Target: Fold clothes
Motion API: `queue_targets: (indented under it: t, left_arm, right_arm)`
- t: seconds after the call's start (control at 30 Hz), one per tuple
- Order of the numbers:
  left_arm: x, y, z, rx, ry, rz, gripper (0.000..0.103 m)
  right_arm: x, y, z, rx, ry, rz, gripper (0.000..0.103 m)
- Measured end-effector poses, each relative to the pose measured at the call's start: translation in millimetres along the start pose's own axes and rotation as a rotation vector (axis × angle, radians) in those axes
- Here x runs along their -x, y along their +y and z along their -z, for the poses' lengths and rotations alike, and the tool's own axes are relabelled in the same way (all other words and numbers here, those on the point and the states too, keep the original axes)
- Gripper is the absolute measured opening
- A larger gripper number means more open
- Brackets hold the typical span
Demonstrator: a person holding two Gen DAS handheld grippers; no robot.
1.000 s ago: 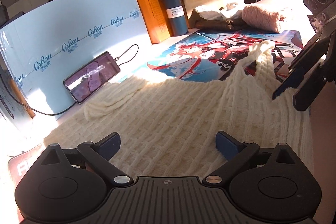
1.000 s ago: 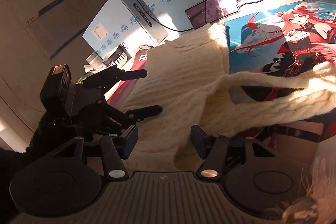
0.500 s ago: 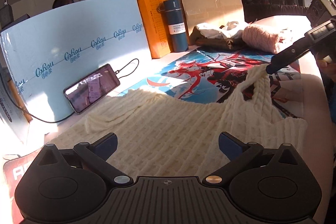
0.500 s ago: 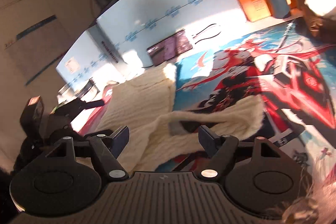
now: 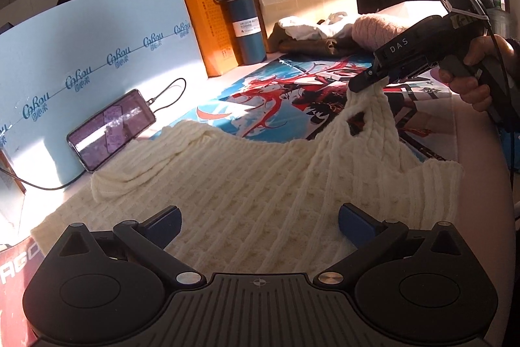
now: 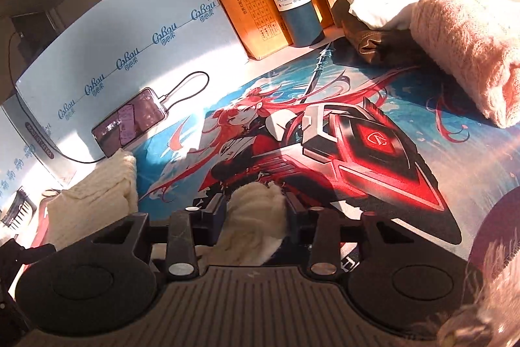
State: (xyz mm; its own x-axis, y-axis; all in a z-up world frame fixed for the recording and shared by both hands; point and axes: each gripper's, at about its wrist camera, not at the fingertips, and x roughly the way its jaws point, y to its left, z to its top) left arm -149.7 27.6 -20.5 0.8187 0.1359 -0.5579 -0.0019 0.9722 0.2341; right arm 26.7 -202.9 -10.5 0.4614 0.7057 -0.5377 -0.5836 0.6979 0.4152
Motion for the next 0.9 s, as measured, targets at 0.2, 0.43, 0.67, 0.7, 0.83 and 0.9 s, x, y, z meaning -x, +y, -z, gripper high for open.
queue_targets:
  t: [0.2, 0.43, 0.67, 0.7, 0.83, 0.9]
  left_arm:
    - [-17, -3, -14, 0.007, 0.001, 0.005, 0.103]
    - [-26, -8, -23, -0.092, -0.034, -0.002, 0.103]
    - [-8, 9, -10, 0.000, -0.023, 0.036, 0.103]
    - [-10, 4, -6, -0.022, -0.001, 0.034, 0.103]
    - [-4, 4, -3, -0.024, -0.038, 0.011, 0.103]
    - [0, 8, -2, -0.014, -0.059, 0.005, 0.103]
  right_arm:
    - [-9, -4, -13, -0.007, -0.023, 0.005, 0.016]
    - [-3, -5, -37, -0.018, -0.138, -0.040, 0.016]
    - [7, 18, -52, -0.071, -0.163, -0.389, 0.016]
    - [6, 26, -53, -0.074, -0.152, -0.434, 0.016]
    - [2, 62, -44, -0.048, -0.082, -0.612, 0.016]
    - [-2, 82, -35, -0.020, -0.032, -0.669, 0.016]
